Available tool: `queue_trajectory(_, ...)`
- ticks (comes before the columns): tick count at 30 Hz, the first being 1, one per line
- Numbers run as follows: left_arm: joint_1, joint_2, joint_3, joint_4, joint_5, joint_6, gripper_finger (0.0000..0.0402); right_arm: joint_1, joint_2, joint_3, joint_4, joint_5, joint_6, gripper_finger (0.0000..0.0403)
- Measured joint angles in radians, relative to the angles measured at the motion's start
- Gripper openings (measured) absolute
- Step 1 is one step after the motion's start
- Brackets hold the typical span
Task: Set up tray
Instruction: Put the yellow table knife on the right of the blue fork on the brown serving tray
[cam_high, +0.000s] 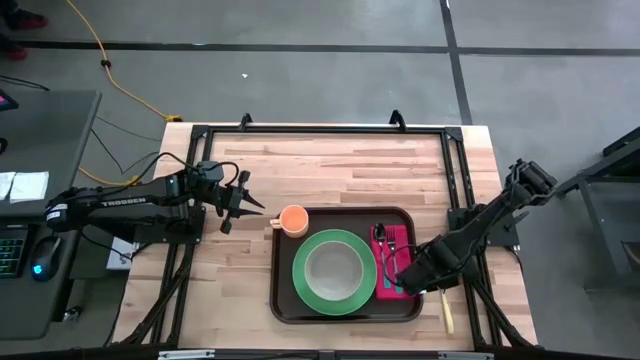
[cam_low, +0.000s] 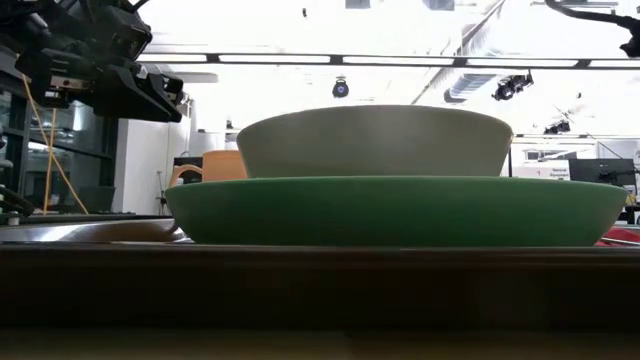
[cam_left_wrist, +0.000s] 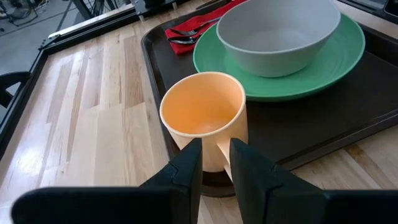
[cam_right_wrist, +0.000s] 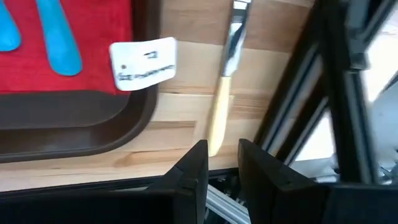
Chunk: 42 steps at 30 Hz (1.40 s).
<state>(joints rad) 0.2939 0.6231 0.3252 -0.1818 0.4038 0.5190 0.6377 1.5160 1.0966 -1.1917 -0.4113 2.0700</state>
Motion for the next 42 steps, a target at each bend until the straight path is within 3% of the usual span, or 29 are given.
queue_trajectory(14, 0.000, 0.000, 0.000, 0.002, 0.037, -0.001, 0.0113, 0.025, 0.130, -0.002, 0.085, -0.014, -0.008, 0.0067)
queue_trajectory(23, 0.000, 0.000, 0.000, 0.001, 0.059, -0.012, 0.0113, 0.032, 0.131, -0.149, 0.218, -0.069, 0.001, 0.0067)
queue_trajectory(42, 0.000, 0.000, 0.000, 0.006, 0.080, -0.027, 0.0113, 0.086, 0.131, -0.212, 0.290, -0.079, 0.001, 0.0067)
